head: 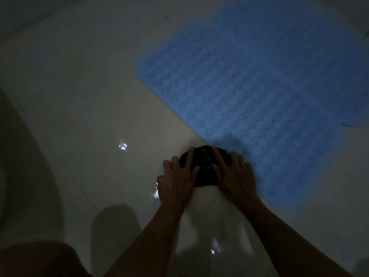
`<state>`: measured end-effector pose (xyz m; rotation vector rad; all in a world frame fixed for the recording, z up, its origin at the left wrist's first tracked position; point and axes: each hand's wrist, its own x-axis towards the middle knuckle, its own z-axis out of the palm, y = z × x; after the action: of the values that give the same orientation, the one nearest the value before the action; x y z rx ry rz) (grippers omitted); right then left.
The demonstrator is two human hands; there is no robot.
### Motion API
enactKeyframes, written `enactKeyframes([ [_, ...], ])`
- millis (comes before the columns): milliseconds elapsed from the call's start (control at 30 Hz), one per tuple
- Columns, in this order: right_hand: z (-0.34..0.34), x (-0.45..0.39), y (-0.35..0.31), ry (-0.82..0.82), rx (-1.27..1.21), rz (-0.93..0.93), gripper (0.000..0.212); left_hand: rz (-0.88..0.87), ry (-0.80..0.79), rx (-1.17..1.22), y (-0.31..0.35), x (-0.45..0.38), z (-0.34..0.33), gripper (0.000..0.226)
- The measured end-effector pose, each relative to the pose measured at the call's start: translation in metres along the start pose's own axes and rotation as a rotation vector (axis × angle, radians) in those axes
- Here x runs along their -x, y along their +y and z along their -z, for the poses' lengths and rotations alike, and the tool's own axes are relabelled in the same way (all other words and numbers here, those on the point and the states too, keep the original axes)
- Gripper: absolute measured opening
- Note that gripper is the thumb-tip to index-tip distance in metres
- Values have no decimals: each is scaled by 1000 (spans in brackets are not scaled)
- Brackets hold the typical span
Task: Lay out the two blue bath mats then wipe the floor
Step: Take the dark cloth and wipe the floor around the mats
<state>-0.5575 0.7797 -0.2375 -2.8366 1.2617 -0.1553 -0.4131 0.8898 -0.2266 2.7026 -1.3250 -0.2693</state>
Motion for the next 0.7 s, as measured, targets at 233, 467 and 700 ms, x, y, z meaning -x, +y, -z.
enactKeyframes([
  [233, -3, -29, -27, -15, 3, 11, 55, 86, -45, 25, -17, -23, 9, 58],
  [467, -10, -79, -52, -43, -49, 96, 54, 190, -58, -17, -44, -52, 22, 57],
  [700, -18, -135, -70, -31, -115, 258, 51, 285, -33, -54, -63, -83, 29, 55],
])
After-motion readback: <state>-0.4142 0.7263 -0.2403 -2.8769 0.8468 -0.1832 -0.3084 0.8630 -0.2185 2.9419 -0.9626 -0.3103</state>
